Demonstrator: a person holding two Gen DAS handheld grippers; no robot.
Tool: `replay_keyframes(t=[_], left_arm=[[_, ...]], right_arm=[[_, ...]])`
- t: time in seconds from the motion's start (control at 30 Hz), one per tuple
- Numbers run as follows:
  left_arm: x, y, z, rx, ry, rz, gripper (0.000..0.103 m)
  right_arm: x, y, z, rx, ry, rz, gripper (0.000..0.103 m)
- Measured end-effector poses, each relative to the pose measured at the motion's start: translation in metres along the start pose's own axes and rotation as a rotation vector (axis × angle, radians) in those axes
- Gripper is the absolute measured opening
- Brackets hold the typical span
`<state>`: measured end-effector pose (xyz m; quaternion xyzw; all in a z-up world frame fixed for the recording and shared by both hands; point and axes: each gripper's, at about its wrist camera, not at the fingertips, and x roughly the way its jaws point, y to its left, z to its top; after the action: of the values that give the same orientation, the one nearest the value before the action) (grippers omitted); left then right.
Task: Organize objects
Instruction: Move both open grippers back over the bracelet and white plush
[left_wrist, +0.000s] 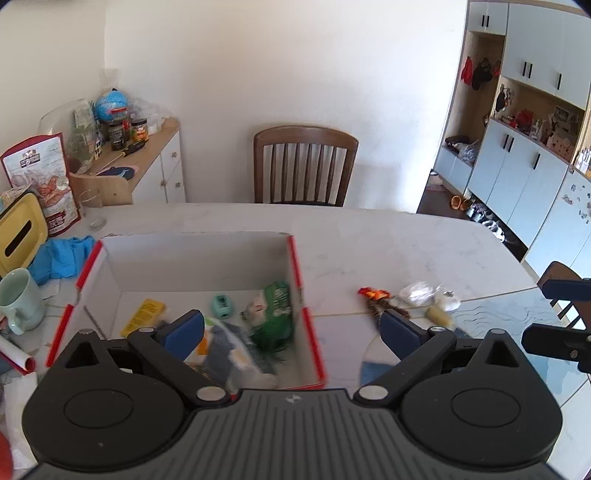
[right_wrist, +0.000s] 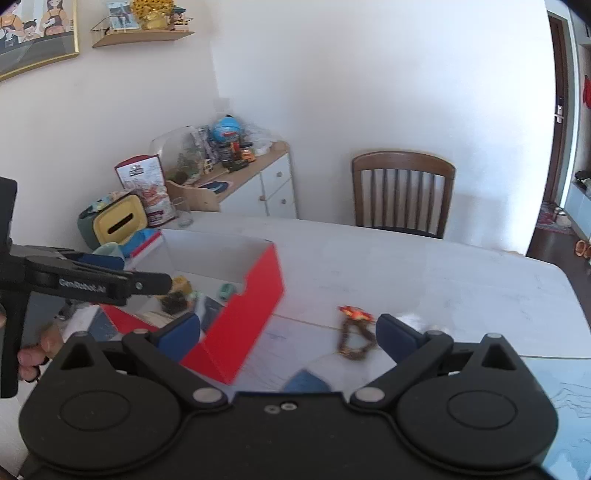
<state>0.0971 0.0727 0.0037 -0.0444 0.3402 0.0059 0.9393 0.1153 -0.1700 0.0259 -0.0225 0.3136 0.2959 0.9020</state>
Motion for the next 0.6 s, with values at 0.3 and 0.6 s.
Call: replay_keyframes(t=[0.3, 0.6], left_arm=[[0.013, -0.057, -0.001, 0.038, -0.025, -0.035, 0.103], [0.041, -0.106, -0.008, 0.063, 0.0, -0.088, 0.103]], right_arm=[[-0.015, -0.055, -0.02, 0.02, 0.017, -0.045, 0.101], [-0.016, -0.109, -0.037, 0.031, 0.041, -0.099, 0.101]])
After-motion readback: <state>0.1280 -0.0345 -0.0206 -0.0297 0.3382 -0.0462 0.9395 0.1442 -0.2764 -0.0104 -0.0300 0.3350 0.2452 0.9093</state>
